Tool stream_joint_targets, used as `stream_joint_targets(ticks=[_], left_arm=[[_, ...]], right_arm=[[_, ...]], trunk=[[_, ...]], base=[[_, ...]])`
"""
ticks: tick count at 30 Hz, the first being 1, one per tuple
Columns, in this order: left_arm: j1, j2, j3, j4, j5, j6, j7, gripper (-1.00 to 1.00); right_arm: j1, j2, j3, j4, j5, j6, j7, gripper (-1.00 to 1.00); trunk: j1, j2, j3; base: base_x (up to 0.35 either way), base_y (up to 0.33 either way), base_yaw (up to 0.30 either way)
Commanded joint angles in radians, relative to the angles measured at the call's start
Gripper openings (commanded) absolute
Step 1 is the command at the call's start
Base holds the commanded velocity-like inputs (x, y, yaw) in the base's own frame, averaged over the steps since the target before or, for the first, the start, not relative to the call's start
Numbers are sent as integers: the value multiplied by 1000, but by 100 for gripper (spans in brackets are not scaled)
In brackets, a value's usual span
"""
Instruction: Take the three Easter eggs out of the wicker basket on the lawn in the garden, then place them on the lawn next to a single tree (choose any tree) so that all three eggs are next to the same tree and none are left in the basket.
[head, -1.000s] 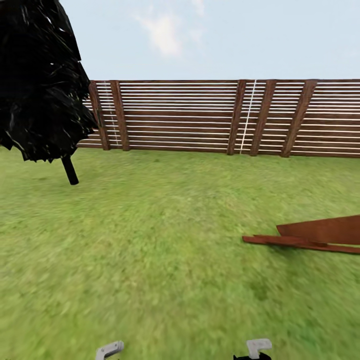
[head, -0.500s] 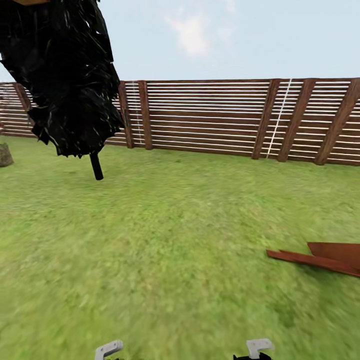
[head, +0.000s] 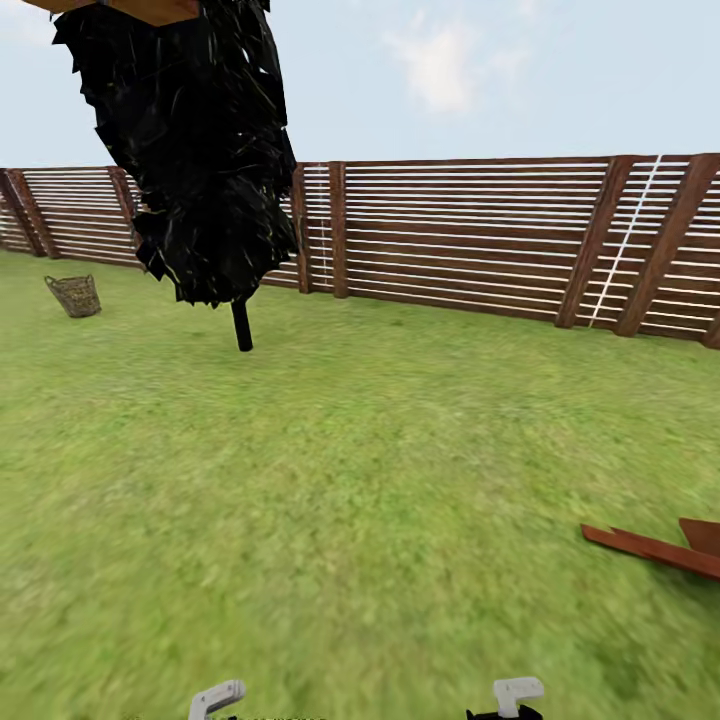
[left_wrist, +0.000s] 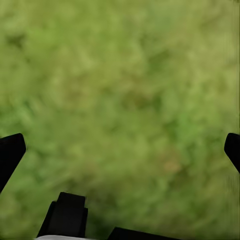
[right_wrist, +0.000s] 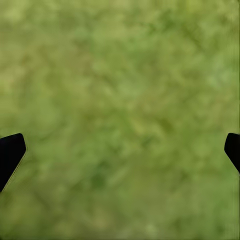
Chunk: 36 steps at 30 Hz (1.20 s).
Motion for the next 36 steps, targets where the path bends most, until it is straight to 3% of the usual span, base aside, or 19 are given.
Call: stream_joint_targets(ticks=[1,14,36], left_arm=[[0,0,2,-2,11,6,0,100],[0,1,2,0,11,7,-1,100],[0,1,2,0,11,7,0,100]], right_arm=[[0,0,1,1,9,-2,-5,100],[0,0,1,1,9,-2,-5,100],[0,0,1,1,9,-2,-5,100]], trunk=[[0,0,-1],[0,0,-1],[0,0,-1]], base=[[0,0,289],[27,0,289],[314,0,289]])
